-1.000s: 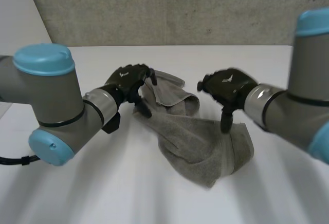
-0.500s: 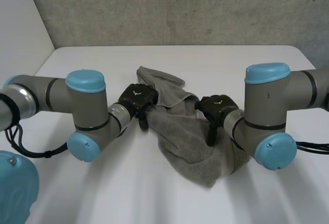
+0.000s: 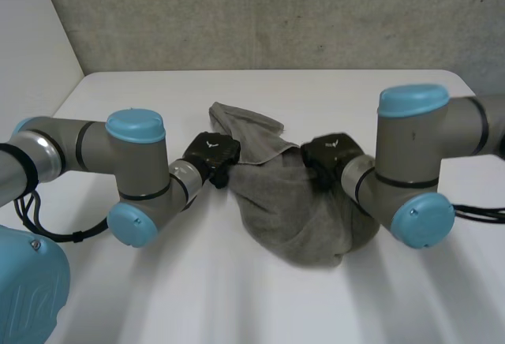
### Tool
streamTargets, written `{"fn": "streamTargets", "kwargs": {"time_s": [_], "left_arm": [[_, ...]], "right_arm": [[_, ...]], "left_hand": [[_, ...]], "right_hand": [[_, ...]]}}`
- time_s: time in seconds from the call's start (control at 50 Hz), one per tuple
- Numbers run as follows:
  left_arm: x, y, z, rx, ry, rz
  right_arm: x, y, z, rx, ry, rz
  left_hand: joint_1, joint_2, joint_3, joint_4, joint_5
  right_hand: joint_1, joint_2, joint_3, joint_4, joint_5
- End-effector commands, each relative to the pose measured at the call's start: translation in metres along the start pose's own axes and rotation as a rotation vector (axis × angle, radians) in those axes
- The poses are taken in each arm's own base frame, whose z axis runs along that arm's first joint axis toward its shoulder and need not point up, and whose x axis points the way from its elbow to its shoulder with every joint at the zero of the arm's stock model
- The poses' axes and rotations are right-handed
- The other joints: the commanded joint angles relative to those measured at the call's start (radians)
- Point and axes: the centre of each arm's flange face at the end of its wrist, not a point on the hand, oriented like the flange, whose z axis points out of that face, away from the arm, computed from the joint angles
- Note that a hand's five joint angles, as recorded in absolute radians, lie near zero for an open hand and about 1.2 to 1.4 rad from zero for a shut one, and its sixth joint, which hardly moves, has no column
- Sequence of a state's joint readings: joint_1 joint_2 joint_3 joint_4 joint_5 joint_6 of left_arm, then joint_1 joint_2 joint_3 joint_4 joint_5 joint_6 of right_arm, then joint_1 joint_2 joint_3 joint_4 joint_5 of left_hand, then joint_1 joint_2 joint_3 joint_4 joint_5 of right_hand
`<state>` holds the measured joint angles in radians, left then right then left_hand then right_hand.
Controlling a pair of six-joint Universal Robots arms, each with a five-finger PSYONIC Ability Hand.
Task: Fold the towel.
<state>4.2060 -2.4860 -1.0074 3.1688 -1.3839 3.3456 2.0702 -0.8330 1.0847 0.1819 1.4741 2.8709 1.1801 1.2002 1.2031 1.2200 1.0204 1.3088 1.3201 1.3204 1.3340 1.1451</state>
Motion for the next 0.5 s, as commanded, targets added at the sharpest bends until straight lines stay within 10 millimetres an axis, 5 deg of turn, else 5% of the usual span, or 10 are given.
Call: {"fn": "streamTargets", "kwargs": {"time_s": [0.02,0.12,0.18,0.34,0.4,0.46,0.5], "left_arm": [[-0.005,-0.017,0.002,0.051,-0.014,0.012],[-0.023,-0.054,-0.012,0.114,-0.056,0.008],[-0.026,-0.066,-0.018,0.134,-0.062,0.010],[-0.041,-0.165,-0.076,0.370,-0.116,0.016],[-0.045,-0.178,-0.084,0.413,-0.126,0.012],[-0.060,-0.208,-0.089,0.548,-0.171,0.038],[-0.071,-0.242,-0.088,0.739,-0.218,0.090]], "right_arm": [[0.013,-0.047,-0.016,0.127,0.022,-0.018],[0.028,-0.105,-0.057,0.269,0.021,-0.038],[0.033,-0.120,-0.069,0.316,0.018,-0.043],[0.036,-0.180,-0.132,0.506,-0.056,-0.107],[0.036,-0.188,-0.136,0.538,-0.058,-0.116],[0.042,-0.206,-0.136,0.626,-0.019,-0.154],[0.047,-0.229,-0.117,0.775,0.029,-0.213]], "left_hand": [[0.216,0.196,0.193,0.176,0.201],[0.216,0.196,0.193,0.176,0.201],[0.216,0.196,0.193,0.176,0.201],[0.216,0.196,0.193,0.176,0.201],[0.216,0.196,0.193,0.176,0.201],[0.216,0.196,0.193,0.176,0.201],[0.216,0.196,0.193,0.176,0.201]], "right_hand": [[0.087,0.076,0.076,0.062,0.077],[0.087,0.076,0.076,0.062,0.077],[0.087,0.076,0.076,0.062,0.077],[0.087,0.076,0.076,0.062,0.077],[0.087,0.076,0.076,0.062,0.077],[0.087,0.076,0.076,0.062,0.077],[0.087,0.076,0.076,0.062,0.077]]}}
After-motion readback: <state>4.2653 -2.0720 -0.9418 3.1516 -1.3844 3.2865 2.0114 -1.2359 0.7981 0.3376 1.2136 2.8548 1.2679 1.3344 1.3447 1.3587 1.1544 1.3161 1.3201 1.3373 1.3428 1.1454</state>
